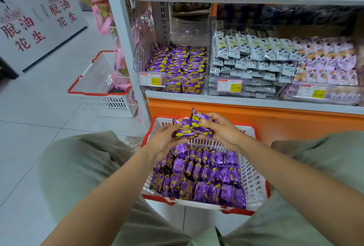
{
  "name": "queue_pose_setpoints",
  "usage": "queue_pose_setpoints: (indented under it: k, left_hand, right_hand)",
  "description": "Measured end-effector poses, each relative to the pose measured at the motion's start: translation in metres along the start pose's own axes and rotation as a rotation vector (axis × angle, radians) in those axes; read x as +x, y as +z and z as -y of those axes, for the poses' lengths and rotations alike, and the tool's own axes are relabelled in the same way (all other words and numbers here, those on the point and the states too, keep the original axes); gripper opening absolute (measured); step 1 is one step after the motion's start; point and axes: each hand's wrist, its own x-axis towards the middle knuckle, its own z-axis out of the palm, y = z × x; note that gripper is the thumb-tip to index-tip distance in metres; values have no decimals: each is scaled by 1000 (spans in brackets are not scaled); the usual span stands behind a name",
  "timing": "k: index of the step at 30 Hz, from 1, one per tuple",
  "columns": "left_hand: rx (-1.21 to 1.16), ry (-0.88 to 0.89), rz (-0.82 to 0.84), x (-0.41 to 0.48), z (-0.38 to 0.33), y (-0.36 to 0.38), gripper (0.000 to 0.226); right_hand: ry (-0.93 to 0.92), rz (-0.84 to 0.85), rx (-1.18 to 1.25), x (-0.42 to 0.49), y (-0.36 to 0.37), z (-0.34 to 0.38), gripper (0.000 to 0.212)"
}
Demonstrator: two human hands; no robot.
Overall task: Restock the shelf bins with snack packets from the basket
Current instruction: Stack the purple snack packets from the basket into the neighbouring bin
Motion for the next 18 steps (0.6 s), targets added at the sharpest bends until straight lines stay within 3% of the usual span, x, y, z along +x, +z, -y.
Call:
queue_pose_setpoints:
  k: [5,8,12,16,18]
  left_hand:
    - [-35,-16,-49,9,5,-4,40]
    - [-9,-27,-63,13,8,-4,42]
    - [57,-34,-41,14,12,3,43]
    - [105,-23,-9,8,11,15,35]
    - [132,-12,62,6,10,18,35]
  right_hand:
    - [-25,-210,138,3,-17,2,10]
    - [-17,-209,32,4,-16,0,10]
    - [-19,-118,-206,5,-8,-5,22]
    - [10,-84,-218,7,1,-5,37]
    - [25,-76,-204,9,3,-11,54]
